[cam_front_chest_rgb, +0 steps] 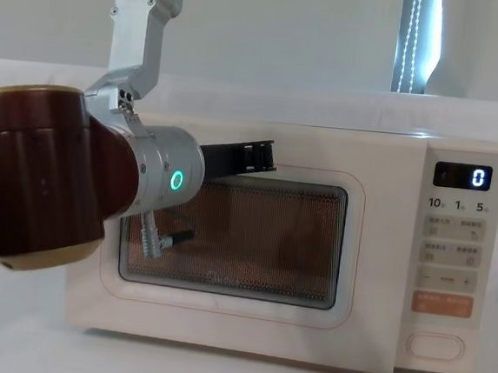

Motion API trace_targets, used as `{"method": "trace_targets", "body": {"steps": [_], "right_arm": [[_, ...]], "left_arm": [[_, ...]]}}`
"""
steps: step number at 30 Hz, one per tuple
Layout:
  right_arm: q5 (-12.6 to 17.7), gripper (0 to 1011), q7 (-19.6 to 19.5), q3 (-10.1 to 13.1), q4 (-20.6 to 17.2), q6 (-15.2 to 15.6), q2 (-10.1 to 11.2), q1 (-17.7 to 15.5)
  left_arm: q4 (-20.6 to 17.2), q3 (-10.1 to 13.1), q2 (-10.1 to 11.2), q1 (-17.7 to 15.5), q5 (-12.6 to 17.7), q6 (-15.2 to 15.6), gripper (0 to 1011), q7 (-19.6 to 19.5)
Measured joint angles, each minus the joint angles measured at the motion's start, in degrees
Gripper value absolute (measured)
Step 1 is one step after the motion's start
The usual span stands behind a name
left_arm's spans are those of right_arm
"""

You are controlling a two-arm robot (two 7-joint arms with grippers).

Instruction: Press the button to open the microwave door with one hand; close the microwave door with the other hand.

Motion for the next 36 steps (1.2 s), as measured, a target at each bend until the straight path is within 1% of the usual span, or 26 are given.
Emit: {"method": "trace_targets", "body": {"steps": [36], "right_arm": [[0.0,1002,0.0,0.0,0.0,0.0,0.0,0.0]], "left_arm": [[2.4,-1.0,-1.6,-1.4,1.8,-0.4,0,-0.6]]}}
